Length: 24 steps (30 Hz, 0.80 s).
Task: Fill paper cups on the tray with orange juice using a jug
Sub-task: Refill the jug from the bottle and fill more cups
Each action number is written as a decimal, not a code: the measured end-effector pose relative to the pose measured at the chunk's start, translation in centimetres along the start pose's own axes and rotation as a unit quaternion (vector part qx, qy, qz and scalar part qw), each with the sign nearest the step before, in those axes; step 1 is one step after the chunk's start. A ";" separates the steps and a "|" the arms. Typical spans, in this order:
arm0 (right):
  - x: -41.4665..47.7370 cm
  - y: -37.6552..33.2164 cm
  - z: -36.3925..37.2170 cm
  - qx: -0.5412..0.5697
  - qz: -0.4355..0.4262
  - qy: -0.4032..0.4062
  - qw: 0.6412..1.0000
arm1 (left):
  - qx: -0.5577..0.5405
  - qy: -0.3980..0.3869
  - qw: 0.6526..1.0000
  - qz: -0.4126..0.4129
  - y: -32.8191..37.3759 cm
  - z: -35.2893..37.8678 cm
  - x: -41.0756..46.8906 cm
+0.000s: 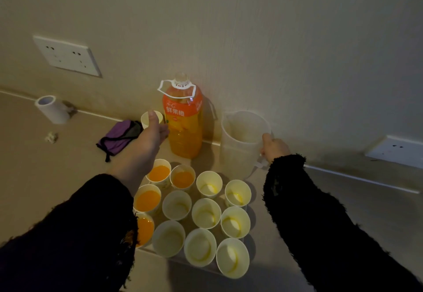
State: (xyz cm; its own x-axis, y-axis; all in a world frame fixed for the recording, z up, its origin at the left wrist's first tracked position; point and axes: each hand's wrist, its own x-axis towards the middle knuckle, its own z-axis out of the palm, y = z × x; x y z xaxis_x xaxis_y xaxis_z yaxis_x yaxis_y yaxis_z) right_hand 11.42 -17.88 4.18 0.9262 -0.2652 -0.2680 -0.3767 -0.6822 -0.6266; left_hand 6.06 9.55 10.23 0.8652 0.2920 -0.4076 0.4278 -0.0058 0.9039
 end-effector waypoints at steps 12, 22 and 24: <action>-1.7 -2.3 -1.6 -0.035 -0.027 0.185 0.982 | 0.000 -0.018 1.000 -0.006 0.5 -0.3 0.9; -6.6 -17.9 -1.8 -0.091 -0.261 0.164 0.947 | 0.009 -0.044 0.999 0.015 2.4 -1.4 2.9; -6.6 -19.5 0.0 -0.116 -0.281 0.129 0.944 | 0.023 -0.053 0.998 0.032 2.6 -1.8 3.4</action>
State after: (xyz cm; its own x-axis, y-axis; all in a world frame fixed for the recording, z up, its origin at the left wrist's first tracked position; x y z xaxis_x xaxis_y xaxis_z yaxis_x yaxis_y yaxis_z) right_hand 12.64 -2.76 18.16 0.9633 0.0466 0.2644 0.1614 -0.8874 -0.4319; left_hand 9.66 12.25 11.38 0.9129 0.1860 -0.3634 0.3807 -0.0660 0.9224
